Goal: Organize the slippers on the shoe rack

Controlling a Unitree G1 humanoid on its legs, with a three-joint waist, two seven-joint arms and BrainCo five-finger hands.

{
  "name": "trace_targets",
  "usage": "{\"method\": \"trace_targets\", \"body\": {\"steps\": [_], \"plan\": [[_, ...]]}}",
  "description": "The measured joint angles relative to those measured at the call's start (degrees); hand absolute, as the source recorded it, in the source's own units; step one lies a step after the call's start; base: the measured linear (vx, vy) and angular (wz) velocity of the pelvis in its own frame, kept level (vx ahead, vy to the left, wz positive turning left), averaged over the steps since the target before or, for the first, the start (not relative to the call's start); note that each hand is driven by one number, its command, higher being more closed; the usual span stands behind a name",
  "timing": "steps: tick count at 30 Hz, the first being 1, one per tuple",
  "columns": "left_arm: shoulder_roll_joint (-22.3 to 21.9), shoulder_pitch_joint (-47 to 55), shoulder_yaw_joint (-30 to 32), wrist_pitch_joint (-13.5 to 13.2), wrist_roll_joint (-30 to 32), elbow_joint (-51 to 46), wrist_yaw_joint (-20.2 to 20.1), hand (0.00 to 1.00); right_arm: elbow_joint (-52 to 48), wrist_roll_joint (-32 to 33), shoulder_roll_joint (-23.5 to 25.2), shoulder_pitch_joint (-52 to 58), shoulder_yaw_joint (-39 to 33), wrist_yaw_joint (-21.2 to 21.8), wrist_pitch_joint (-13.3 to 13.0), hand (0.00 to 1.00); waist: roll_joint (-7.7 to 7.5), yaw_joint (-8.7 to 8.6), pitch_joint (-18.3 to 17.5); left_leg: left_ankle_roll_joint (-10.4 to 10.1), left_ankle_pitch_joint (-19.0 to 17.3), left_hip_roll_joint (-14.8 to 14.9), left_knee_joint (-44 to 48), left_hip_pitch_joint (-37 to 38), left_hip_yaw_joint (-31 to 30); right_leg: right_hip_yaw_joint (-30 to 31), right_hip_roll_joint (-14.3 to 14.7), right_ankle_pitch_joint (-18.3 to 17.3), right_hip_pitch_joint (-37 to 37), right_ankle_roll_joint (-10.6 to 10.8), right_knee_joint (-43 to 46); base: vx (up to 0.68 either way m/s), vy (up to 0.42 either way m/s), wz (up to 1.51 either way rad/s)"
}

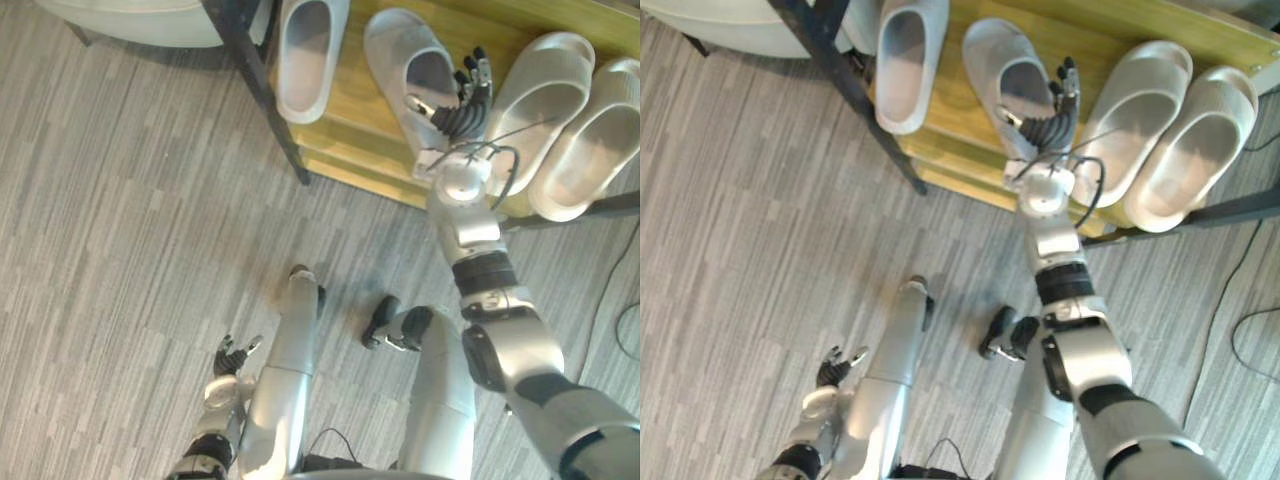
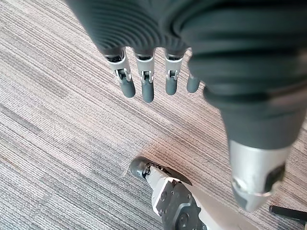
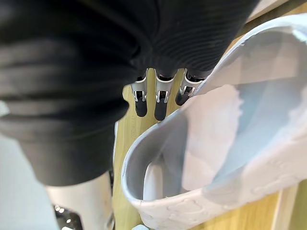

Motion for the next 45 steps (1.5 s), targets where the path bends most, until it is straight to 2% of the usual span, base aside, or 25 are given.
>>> {"method": "trace_targets", "body": {"steps": [6, 14, 27, 35, 45], "plan": [[0.02, -0.02, 1.6, 0.76, -0.27, 0.27, 0.01, 0.0, 0.17, 1.8, 0.3, -0.02, 0.21, 0.14, -1.31, 0.0, -0.48, -0.31, 0.26, 0.01, -0.01, -0.02, 0.09, -0.3, -0.04, -0.06, 0.01, 0.0, -0.11, 0.01, -0.05, 0.0, 0.0, 0.0], [0.19, -0.08, 3.59, 1.0, -0.27, 0.53, 0.05, 0.0, -1.79, 6.83, 5.87, 0.03, 0.33, 0.29, -3.17, 0.0, -1.34, -0.73, 0.73, -0.13, -0.3, 0.69, 0.11, -0.22, -0.05, -0.11, 0.66, 0.0, -0.11, 0.01, -0.26, 0.0, 0.0, -0.03], [-0.18, -0.23, 5.7, 1.62, -0.22, 0.51, 0.23, 0.0, -5.77, 17.67, 11.41, 1.65, 3.19, 1.99, -3.65, 0.0, -1.47, -0.63, 0.8, -0.14, -0.45, 0.78, 0.26, -0.22, -0.06, -0.12, 0.81, 0.0, -0.04, 0.02, -0.37, 0.0, 0.0, 0.0], [-0.33, -0.56, 6.13, 1.94, -0.23, 0.53, 0.55, 0.0, -5.76, 23.68, 13.33, 1.53, 4.27, 2.03, -4.41, 0.0, -1.46, -0.14, 0.8, -0.13, -0.47, 0.74, 0.32, -0.27, -0.23, -0.27, 0.8, -0.01, 0.04, 0.02, -0.37, 0.0, 0.0, 0.0], [-0.46, -0.64, 6.12, 1.83, -0.24, 0.6, 0.56, 0.0, -2.79, 24.77, 12.4, -0.84, 3.72, 1.93, -4.92, 0.0, -1.39, 0.4, 0.8, -0.14, -0.46, 0.7, 0.2, -0.57, -0.73, -0.78, 0.74, -0.03, -0.09, -0.01, -0.25, 0.0, 0.0, 0.0]]}}
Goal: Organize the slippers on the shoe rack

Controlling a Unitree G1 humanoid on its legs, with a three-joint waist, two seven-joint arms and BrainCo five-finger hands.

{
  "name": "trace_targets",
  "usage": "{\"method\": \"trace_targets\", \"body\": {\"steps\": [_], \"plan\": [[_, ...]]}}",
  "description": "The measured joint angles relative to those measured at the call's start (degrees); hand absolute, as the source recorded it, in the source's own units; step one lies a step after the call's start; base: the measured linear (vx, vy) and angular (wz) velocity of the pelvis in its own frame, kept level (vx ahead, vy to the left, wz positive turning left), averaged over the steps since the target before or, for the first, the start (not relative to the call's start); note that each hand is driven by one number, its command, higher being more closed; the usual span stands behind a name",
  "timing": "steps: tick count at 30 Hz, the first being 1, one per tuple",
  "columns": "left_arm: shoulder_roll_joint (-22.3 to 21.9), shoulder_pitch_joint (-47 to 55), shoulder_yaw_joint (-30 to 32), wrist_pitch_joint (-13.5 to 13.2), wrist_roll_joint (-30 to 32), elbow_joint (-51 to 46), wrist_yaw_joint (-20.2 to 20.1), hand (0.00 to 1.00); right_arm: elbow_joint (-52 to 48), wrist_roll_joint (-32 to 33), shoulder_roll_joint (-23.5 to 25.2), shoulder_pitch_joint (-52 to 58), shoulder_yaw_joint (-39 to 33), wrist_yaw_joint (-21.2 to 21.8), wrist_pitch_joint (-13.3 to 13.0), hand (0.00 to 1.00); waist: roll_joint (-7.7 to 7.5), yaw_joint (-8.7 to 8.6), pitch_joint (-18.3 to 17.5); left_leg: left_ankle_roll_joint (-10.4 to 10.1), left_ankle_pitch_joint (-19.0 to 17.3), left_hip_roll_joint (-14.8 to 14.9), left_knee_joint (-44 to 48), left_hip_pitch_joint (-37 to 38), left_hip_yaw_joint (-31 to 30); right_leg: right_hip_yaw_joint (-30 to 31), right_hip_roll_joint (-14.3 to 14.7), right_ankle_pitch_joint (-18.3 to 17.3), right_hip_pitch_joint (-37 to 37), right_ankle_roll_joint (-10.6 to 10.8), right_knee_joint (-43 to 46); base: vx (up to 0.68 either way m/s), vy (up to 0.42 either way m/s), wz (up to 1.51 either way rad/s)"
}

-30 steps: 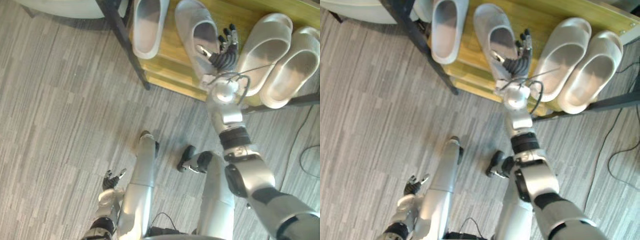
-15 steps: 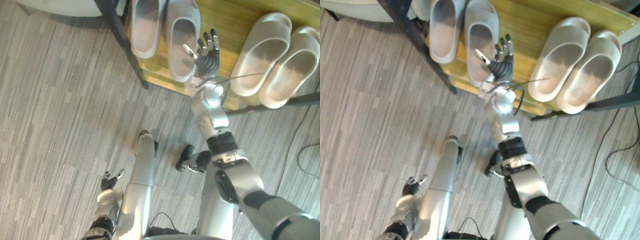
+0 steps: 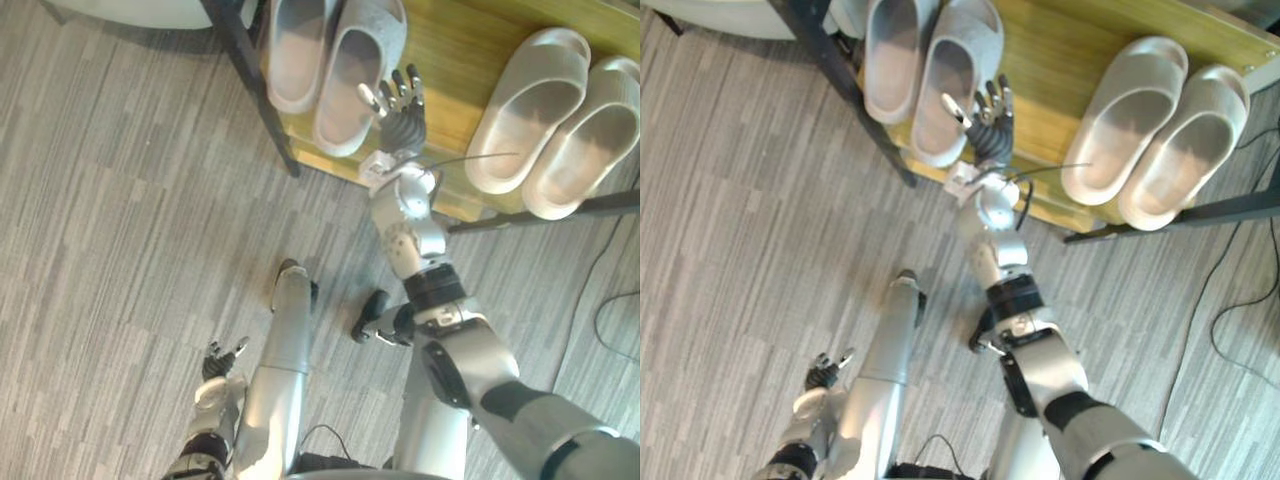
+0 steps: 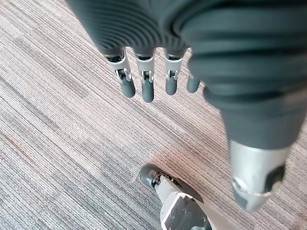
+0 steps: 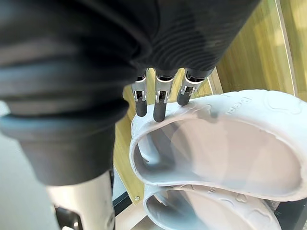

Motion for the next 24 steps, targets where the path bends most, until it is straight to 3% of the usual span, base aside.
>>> {"method": "trace_targets", "body": {"steps": [18, 24], "plan": [[-0.62, -1.5, -0.18, -1.27, -0.02, 1.22, -0.27, 0.0, 10.61, -0.57, -6.72, -8.29, -1.87, 0.11, 0.67, 0.0, 1.03, 2.27, -0.05, 0.0, 0.02, -0.54, -0.02, -0.29, -0.4, -0.55, -0.65, -0.47, -0.14, -0.84, 0.6, 0.0, 0.0, 0.01], [-1.19, -1.58, -0.34, -1.54, -0.03, 1.32, -0.33, 0.0, 10.89, -1.17, -8.49, -8.31, -1.8, 0.14, 1.53, 0.0, 2.1, 2.45, -0.57, -0.01, 0.03, -0.76, 0.04, -0.33, -0.56, -0.67, -0.8, -0.57, -0.14, -1.03, 0.72, 0.0, 0.0, 0.03]]}}
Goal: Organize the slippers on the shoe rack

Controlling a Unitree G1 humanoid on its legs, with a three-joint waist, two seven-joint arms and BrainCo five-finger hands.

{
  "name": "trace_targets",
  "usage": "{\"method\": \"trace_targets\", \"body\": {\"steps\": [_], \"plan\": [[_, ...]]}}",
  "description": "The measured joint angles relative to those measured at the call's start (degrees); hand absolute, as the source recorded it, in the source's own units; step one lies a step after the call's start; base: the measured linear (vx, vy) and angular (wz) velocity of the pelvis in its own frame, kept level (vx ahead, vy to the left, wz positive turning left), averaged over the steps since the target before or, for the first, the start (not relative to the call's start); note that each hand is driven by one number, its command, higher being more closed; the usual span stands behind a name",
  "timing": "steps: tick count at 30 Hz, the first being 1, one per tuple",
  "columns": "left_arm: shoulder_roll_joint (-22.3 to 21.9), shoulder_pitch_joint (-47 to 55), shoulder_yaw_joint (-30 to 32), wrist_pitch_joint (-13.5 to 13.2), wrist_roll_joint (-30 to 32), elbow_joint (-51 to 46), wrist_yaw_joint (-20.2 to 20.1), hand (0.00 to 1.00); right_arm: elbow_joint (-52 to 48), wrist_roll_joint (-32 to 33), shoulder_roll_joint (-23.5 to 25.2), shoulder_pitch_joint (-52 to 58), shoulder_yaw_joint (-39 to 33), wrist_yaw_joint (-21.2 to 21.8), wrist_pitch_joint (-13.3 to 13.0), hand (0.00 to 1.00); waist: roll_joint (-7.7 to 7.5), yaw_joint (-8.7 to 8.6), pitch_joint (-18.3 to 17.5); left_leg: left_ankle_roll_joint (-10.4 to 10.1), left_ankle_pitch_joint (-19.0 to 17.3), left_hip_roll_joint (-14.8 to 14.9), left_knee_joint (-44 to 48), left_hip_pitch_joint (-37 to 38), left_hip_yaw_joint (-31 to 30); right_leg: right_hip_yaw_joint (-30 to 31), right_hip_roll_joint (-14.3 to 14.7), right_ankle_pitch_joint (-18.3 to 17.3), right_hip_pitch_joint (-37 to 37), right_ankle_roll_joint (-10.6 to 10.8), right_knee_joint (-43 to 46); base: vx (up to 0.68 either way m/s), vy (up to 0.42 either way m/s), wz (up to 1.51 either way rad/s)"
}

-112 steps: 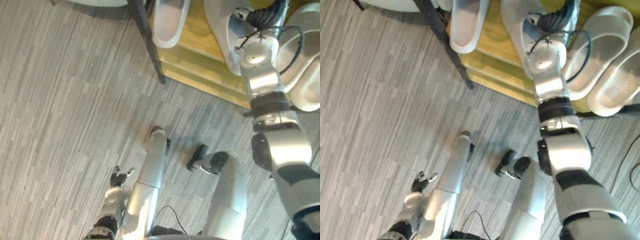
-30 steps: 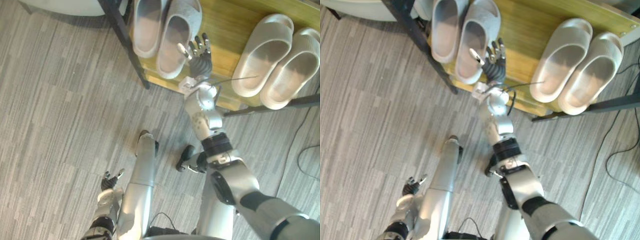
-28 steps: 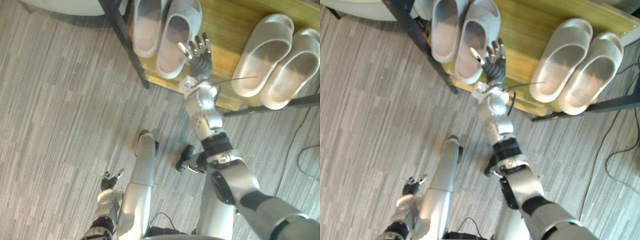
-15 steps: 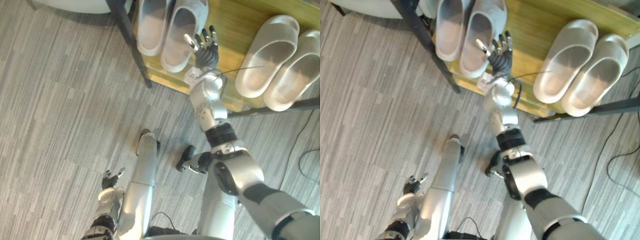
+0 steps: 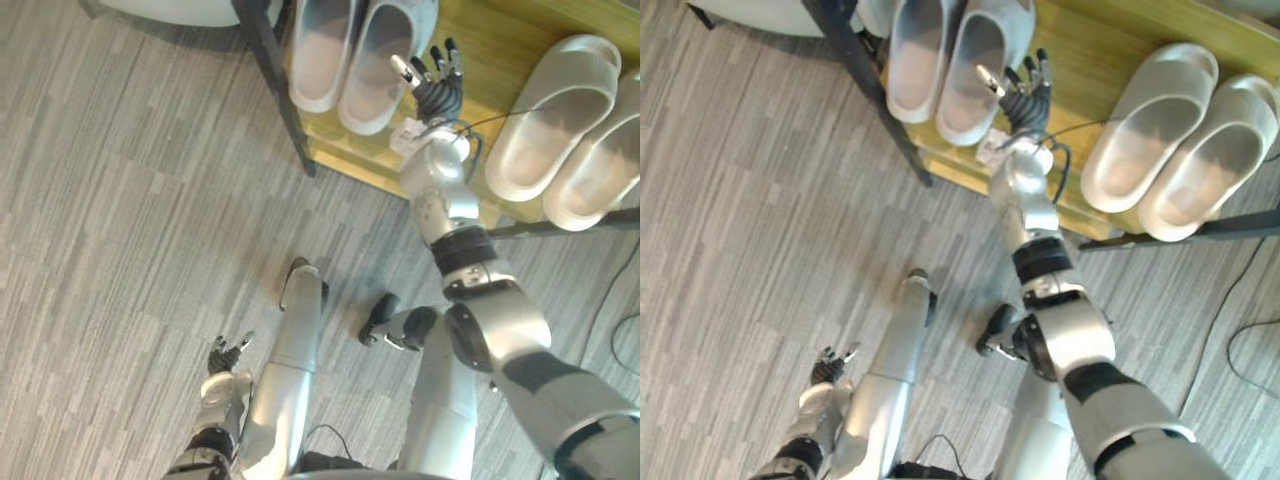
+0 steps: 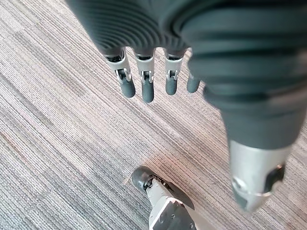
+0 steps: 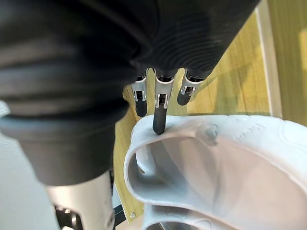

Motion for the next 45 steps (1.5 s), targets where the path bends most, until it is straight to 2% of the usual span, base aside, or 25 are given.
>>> {"method": "trace_targets", "body": {"steps": [6, 11, 15, 18, 22, 24, 27, 29, 33, 36, 40, 45], "plan": [[-0.19, 0.02, 0.08, 0.2, -0.01, -0.17, -0.06, 0.0, -1.94, -3.55, -0.39, 1.87, 0.1, 0.0, 1.31, 0.0, 0.19, -0.43, -0.11, -0.22, 0.12, 0.63, -0.12, 1.92, 1.09, 1.01, 0.18, 0.06, 1.29, -0.04, -0.13, 0.0, 0.003, -0.04], [-0.27, 0.76, 0.07, 0.45, -0.02, -0.72, -0.28, 0.0, -15.46, -10.2, -0.85, 12.22, 1.24, 0.84, 1.72, 0.0, 0.14, -2.14, -0.2, 0.35, -0.15, 1.64, -3.17, 8.72, 2.53, 1.58, 0.92, 0.67, 7.57, 0.88, -3.58, 0.0, 0.03, -0.1], [-0.07, 3.44, 0.16, 0.39, 0.01, -1.97, -0.3, 0.0, -26.22, -14.78, -1.78, 24.98, 3.35, 2.78, 1.65, 0.0, 0.01, -3.29, -0.65, 1.32, 0.78, 2.8, -9.6, 16.88, 4.9, 1.79, 1.33, 2.67, 14.59, 0.97, -9.8, 0.05, 0.046, -0.19], [1.07, 6.55, -0.88, 0.39, 0.1, -2.51, -0.52, 0.0, -32.4, -18.28, -1.75, 38.1, 4.6, 4.96, 1.62, 0.0, -0.64, -5.06, -1.71, 1.91, 2.47, 3.1, -17.24, 24.79, 6.36, 1.78, 1.9, 4.54, 21.87, 1.53, -16.84, 0.12, 0.037, -0.07], [1.98, 10.55, -2.44, 0.38, 1.31, -2.7, -1.76, 0.0, -36.25, -23.01, -1.71, 54.51, 5.19, 8.68, 1.61, 0.0, -1.36, -6.05, -6.3, 2.39, 4.41, 3.75, -26.1, 33.25, 8.74, 2.18, 3.06, 7.36, 29.45, 2.09, -25.58, 0.18, 0.06, -0.14], [3.26, 11.98, -4.67, 0.42, 2.8, -2.66, -2.71, 0.0, -36.03, -26.07, -1.71, 61.92, 5.16, 11.15, 1.61, 0.0, -2.25, -6.68, -8.97, 2.81, 5.7, 3.66, -31.57, 38.14, 10.27, 2.76, 3.34, 8.72, 33.42, 2.75, -30.3, 0.2, 0.068, -0.14], [4.87, 13.23, -7.21, 0.56, 5.28, -2.26, -4.09, 0.0, -32.33, -32.43, -1.54, 67.92, 5.03, 13.36, 1.63, 0.0, -2.95, -8.32, -11.96, 3.15, 7.65, 3.49, -38.58, 44.16, 11.55, 3.13, 3.76, 10.64, 38.5, 3.53, -36.53, 0.21, 0.071, -0.13], [5.38, 13.55, -8.68, 0.68, 6.48, -1.09, -4.89, 0.0, -25.88, -35.32, -1.44, 69.84, 4.53, 14.12, 1.64, 0.0, -2.98, -9.13, -14.32, 3.53, 9.17, 3.21, -43.19, 47.66, 12.45, 3.56, 4.03, 12.03, 41.25, 4.21, -40.55, 0.15, 0.063, -0.13], [4.52, 13.52, -12.13, 1.08, 9.19, 0.36, -6.16, 0.0, -10.52, -40.58, -1.14, 70.35, 1.02, 14.14, 3.26, 0.0, -1.06, -10.25, -17.5, 4.36, 12.03, 3.41, -52.19, 54.72, 14.28, 4.79, 5.87, 17.06, 48.01, 5.4, -51.61, 0.14, 0.087, -0.26], [2.67, 13.52, -13.94, 1.7, 10.9, 1.15, -6.64, 0.0, -3.11, -40.75, -1.04, 70.21, -1.72, 14.08, 3.95, 0.0, -0.12, -11.72, -18.3, 5.03, 13.13, 3.0, -55.61, 57.96, 14.82, 4.97, 6.45, 20.19, 52.34, 6.23, -57.91, 0.09, 0.094, -0.09], [2.96, 13.37, -15.12, 1.7, 12.43, 1.22, -7.12, 0.0, 6.37, -41.88, -0.39, 69.96, -4.15, 14.16, 4.5, 0.0, 0.15, -11.75, -18.99, 5.56, 14.38, 2.57, -58.72, 60.4, 15.05, 5.4, 7.18, 23.86, 56.69, 6.71, -65.21, 0.03, 0.068, -0.03], [3.28, 13.25, -18.08, 1.71, 12.76, 1.36, -7.2, 0.0, 11.74, -41.93, 0.25, 69.86, -4.62, 14.19, 5.14, 0.0, 1.07, -11.89, -19.73, 5.91, 15.9, 1.86, -61.63, 62.9, 14.91, 5.48, 7.43, 26.22, 59.68, 6.8, -69.46, -0.02, 0.018, 0.0]]}}
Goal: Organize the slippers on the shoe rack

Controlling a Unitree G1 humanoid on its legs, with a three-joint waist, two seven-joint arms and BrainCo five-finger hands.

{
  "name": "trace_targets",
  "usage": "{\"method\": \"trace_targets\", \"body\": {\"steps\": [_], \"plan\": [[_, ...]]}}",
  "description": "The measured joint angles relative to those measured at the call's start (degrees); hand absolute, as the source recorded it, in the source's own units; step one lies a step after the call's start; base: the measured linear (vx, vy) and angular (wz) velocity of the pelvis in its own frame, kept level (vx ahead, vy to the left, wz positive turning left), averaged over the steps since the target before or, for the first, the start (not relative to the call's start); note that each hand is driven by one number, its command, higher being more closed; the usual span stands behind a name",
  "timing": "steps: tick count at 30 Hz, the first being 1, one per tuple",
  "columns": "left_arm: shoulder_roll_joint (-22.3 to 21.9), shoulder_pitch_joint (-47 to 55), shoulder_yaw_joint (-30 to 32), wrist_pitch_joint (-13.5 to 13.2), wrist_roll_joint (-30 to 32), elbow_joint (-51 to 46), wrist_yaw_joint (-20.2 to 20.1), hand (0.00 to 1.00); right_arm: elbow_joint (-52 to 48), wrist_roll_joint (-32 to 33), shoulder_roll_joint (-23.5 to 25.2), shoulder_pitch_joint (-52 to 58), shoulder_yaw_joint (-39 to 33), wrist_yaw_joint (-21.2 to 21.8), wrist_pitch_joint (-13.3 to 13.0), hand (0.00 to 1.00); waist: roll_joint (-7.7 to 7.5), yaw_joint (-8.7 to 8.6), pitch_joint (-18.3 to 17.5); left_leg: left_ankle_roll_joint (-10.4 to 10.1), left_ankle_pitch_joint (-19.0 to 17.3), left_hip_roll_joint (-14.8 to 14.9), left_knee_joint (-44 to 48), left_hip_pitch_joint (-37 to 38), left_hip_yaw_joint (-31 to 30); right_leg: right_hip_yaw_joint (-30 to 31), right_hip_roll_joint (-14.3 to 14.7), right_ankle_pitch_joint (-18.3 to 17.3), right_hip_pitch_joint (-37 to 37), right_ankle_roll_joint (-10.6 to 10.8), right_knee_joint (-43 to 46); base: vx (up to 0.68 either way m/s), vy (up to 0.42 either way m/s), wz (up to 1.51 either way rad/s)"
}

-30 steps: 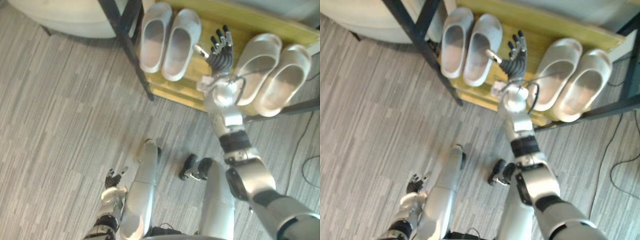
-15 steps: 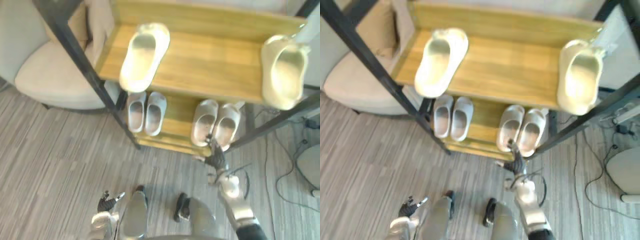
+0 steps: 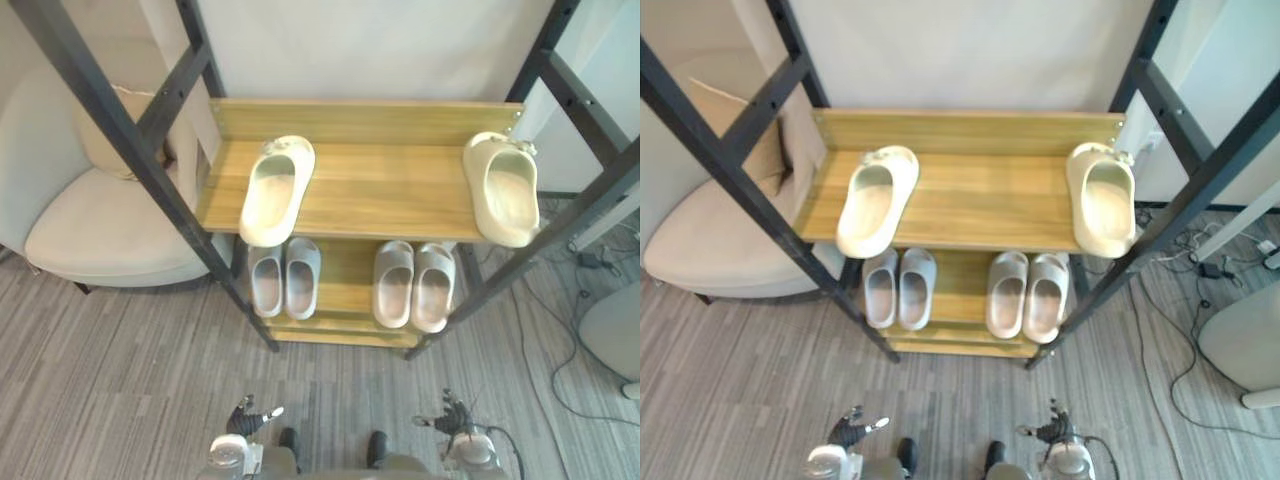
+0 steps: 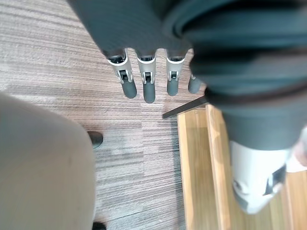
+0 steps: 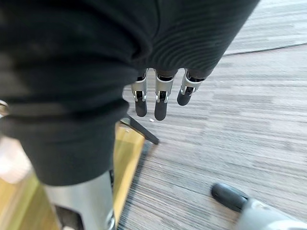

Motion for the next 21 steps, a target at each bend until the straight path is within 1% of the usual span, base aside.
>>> {"method": "trace_targets", "body": {"steps": [3, 7, 10, 11, 13, 14, 15, 18, 21], "plan": [[-0.08, -0.32, -2.68, -0.03, 1.36, -0.04, -0.03, 0.0, 1.32, 0.04, 0.37, -0.01, -0.75, 0.01, 0.23, 0.0, 0.71, -0.04, -0.56, 0.06, 0.71, -0.05, -1.08, 0.66, -0.08, 0.06, 0.21, 1.04, 0.84, -0.15, -1.74, -0.05, -0.005, -0.02], [-0.01, -0.82, -8.26, -0.06, 1.74, -3.83, -0.05, 0.0, 2.54, 0.35, 0.72, -0.92, -2.14, 0.06, 0.36, 0.0, 0.81, -0.17, -0.64, 0.17, 1.65, -0.04, -2.8, 1.42, -0.28, 0.06, 0.49, 1.93, 1.19, 0.23, -3.36, -0.05, -0.009, 0.0], [0.46, -1.08, -16.61, -0.67, 1.17, -12.74, -0.49, 0.0, 2.92, 0.42, 0.88, -0.69, -2.14, 0.07, 0.35, 0.0, 0.82, -0.33, -0.65, 0.35, 2.28, -0.41, -3.76, 2.22, -1.11, -0.59, 0.35, 2.56, 2.54, 0.25, -4.63, -0.02, 0.002, 0.08], [0.42, -1.12, -17.74, -0.99, 0.9, -14.13, -0.79, 0.0, 3.07, 0.44, 0.89, -0.65, -2.14, 0.07, 0.32, 0.0, 0.83, -0.49, -0.65, 0.37, 2.29, -0.49, -3.77, 2.28, -1.37, -0.8, 0.29, 2.56, 2.74, 0.25, -4.79, -0.03, 0.006, 0.17], [0.39, -1.18, -22.99, -1.49, -0.54, -22.46, -2.11, 0.0, 3.97, 0.43, 0.94, -0.62, -2.15, 0.07, 0.23, 0.0, 0.96, -0.63, -1.28, 0.35, 2.42, -0.68, -4.21, 2.31, -1.82, -1.13, 0.15, 2.56, 2.83, 0.26, -4.91, 0.0, 0.008, 0.11], [0.39, -1.18, -24.33, -1.6, -0.8, -24.89, -2.4, 0.0, 3.97, 0.44, 0.95, -0.51, -2.15, 0.07, 0.22, 0.0, 1.05, -0.65, -1.49, 0.55, 2.66, -0.73, -4.48, 2.38, -1.9, -1.19, 0.13, 2.56, 2.83, 0.26, -4.97, 0.03, 0.004, 0.07], [0.54, -1.25, -26.55, -2.43, -2.14, -29.41, -3.28, 0.0, 3.97, 0.45, 0.89, -0.37, -2.2, 0.06, 0.2, 0.0, 1.24, -0.71, -1.83, 0.59, 2.77, -0.83, -4.68, 2.47, -2.16, -1.38, 0.06, 2.62, 2.96, 0.21, -5.01, 0.04, 0.002, 0.09], [0.5, -2.44, -29.56, -3.88, -6.1, -37.68, -4.27, 0.0, 3.97, 0.42, 0.86, 0.21, -2.11, 0.02, -0.03, 0.0, 1.4, -1.04, -2.1, 0.6, 2.78, -0.9, -5.57, 4.27, -2.71, -1.97, 0.09, 2.52, 4.9, 0.14, -5.56, 0.05, -0.003, 0.09], [0.52, -5.73, -29.52, -4.54, -8.66, -43.38, -3.82, 0.0, 3.95, 0.41, 0.85, 0.14, -1.63, 0.0, -0.42, 0.0, 1.83, -1.11, -2.77, 0.6, 2.78, -0.88, -5.71, 4.19, -2.87, -2.09, 0.14, 2.43, 4.83, 0.14, -5.61, 0.01, -0.002, 0.02]]}}
